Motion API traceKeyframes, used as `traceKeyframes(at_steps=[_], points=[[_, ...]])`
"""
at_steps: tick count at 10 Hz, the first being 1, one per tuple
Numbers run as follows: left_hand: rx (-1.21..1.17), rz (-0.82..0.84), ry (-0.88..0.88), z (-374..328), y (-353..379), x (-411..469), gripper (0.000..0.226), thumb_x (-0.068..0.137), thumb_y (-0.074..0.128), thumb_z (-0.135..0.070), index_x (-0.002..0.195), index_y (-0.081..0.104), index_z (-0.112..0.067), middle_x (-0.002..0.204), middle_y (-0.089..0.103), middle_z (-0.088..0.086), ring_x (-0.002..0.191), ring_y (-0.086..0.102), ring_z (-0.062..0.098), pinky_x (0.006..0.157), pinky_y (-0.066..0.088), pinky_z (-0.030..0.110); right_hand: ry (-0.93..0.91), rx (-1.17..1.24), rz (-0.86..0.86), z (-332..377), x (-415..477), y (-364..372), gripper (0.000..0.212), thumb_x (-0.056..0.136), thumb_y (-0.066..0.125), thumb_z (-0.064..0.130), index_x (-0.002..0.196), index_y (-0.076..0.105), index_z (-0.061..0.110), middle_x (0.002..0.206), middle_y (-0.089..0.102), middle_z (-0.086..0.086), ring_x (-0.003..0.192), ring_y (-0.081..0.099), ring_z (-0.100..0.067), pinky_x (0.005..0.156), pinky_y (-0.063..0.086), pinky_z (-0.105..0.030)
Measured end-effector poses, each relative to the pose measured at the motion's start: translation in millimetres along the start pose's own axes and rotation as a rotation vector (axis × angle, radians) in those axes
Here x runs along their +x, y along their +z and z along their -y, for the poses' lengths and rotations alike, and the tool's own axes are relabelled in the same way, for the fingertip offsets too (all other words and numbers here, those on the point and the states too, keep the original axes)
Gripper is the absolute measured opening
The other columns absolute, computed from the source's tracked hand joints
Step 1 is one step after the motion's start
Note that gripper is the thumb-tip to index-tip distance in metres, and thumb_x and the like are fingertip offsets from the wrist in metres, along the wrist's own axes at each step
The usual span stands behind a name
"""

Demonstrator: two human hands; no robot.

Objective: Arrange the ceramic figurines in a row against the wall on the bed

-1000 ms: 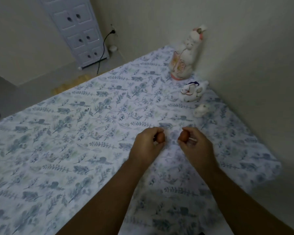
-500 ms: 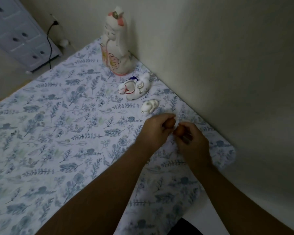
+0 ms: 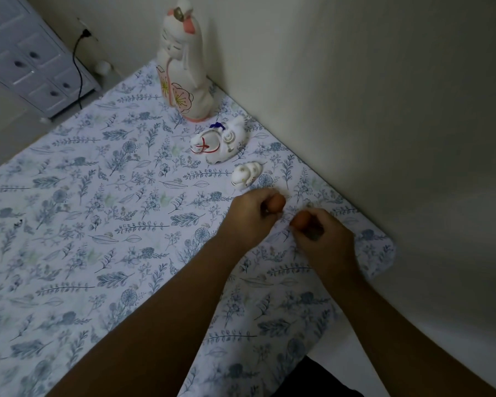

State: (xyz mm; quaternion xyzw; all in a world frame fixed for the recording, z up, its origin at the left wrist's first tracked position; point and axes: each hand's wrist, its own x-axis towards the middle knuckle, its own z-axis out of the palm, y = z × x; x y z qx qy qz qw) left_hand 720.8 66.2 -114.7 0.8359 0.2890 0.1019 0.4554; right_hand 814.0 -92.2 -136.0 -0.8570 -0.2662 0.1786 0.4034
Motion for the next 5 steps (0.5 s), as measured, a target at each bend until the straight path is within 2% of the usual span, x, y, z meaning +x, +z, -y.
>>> traceKeyframes(at_steps=[1,2,3,4,5], points=[[0.009,0.003,-0.012,1,0,-1,0.028,0.080,0.079,-0.008,0.107,0.073,-0.014,0.101,0.073,0.001,0.092,0.066,0.014,0.085,0.051,0.022,0.008,-0.008,-0.003,-2,-7,-1,0.026,0.081,0.082,0.026,0.104,0.072,0.019,0.095,0.073,0.005,0.089,0.067,-0.009,0.078,0.058,-0.027],[0.022,-0.007,-0.009,0,2,-2,0.028,0.081,0.079,-0.009,0.108,0.072,-0.015,0.100,0.072,0.000,0.089,0.064,0.012,0.081,0.048,0.020,0.012,-0.008,-0.002,-1,-9,-3,0.026,0.082,0.080,0.027,0.105,0.071,0.018,0.096,0.073,0.002,0.090,0.067,-0.014,0.080,0.059,-0.034],[0.023,-0.032,-0.008,2,4,-2,0.037,0.081,0.079,-0.011,0.117,0.069,-0.016,0.104,0.071,-0.002,0.088,0.061,0.008,0.080,0.047,0.019,-0.018,-0.013,0.019,-1,-9,-1,0.029,0.081,0.082,0.024,0.107,0.070,0.017,0.099,0.071,0.000,0.094,0.065,-0.016,0.082,0.058,-0.039],[-0.019,-0.032,-0.049,4,2,-6,0.053,0.082,0.080,-0.016,0.131,0.061,-0.017,0.116,0.068,-0.004,0.099,0.060,0.005,0.087,0.047,0.014,-0.012,0.004,0.029,-1,-13,-2,0.044,0.078,0.084,0.026,0.117,0.066,0.018,0.110,0.067,0.003,0.103,0.062,-0.016,0.088,0.055,-0.036],[-0.085,-0.069,-0.088,2,-3,-21,0.064,0.084,0.079,-0.025,0.141,0.053,-0.017,0.129,0.062,-0.007,0.114,0.055,0.002,0.091,0.036,0.000,-0.034,-0.039,0.003,5,-22,-11,0.074,0.071,0.089,0.036,0.135,0.053,0.025,0.125,0.054,0.009,0.120,0.050,-0.017,0.095,0.042,-0.032]])
